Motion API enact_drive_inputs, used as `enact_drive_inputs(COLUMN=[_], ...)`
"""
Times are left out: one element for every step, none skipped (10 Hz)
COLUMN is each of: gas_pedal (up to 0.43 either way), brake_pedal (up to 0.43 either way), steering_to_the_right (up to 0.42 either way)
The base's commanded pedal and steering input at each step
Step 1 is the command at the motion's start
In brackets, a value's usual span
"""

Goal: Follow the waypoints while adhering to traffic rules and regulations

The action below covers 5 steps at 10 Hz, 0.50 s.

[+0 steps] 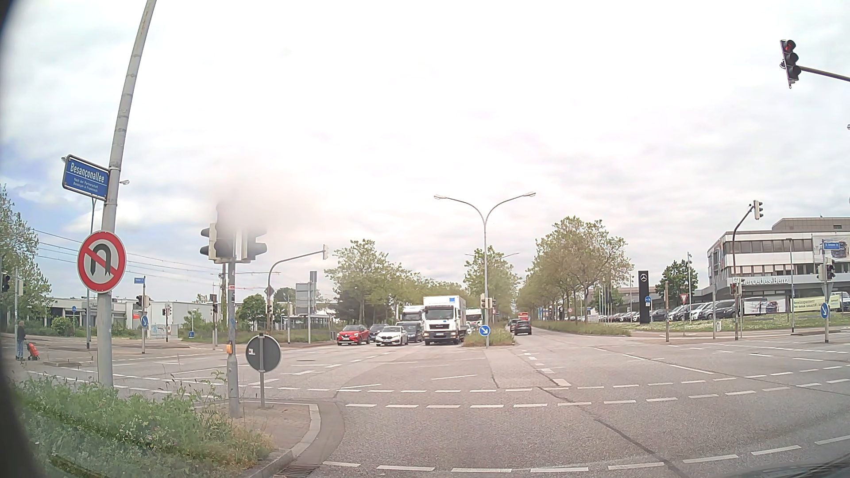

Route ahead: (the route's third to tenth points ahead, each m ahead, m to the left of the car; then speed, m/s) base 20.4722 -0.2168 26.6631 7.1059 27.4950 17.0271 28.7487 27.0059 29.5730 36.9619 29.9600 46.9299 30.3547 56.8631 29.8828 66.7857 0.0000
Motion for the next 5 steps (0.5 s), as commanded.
enact_drive_inputs(gas_pedal=[0.000,0.000,0.000,0.000,0.000], brake_pedal=[0.287,0.280,0.280,0.280,0.280], steering_to_the_right=[-0.005,-0.006,-0.006,-0.005,-0.006])
